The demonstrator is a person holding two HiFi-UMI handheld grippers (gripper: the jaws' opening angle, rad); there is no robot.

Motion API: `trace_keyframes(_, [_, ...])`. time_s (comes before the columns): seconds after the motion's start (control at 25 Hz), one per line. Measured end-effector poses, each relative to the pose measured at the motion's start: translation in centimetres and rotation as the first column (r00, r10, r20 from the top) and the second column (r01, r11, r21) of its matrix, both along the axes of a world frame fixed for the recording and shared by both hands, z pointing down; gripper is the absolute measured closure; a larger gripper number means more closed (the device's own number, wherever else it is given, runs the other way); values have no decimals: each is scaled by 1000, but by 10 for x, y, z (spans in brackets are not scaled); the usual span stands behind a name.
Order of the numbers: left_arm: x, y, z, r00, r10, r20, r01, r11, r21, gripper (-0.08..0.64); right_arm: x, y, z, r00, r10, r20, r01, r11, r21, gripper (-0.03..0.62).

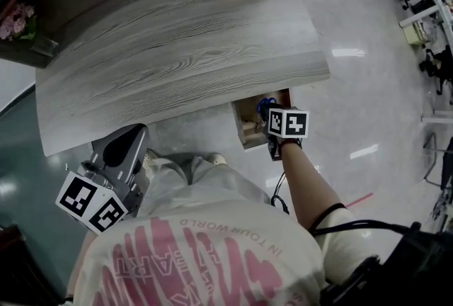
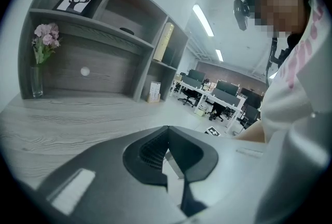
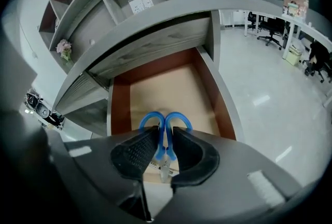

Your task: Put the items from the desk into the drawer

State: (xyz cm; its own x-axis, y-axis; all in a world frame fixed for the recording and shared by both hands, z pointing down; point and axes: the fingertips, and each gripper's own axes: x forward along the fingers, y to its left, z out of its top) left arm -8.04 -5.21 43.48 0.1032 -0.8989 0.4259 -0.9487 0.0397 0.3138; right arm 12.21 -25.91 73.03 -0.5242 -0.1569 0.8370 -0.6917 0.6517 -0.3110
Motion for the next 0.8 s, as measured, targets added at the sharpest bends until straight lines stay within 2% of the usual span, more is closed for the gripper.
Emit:
trace_keyframes(0.24, [-1, 3, 0, 999, 3, 33, -3, 1000, -6, 540, -10, -6, 9, 1000, -4, 0, 4, 1000, 1, 497])
trace_keyframes(0.8, [-13, 36, 3, 996, -41, 78, 44, 998, -39, 540, -12, -15, 28, 997, 80, -17, -80, 996, -30, 495])
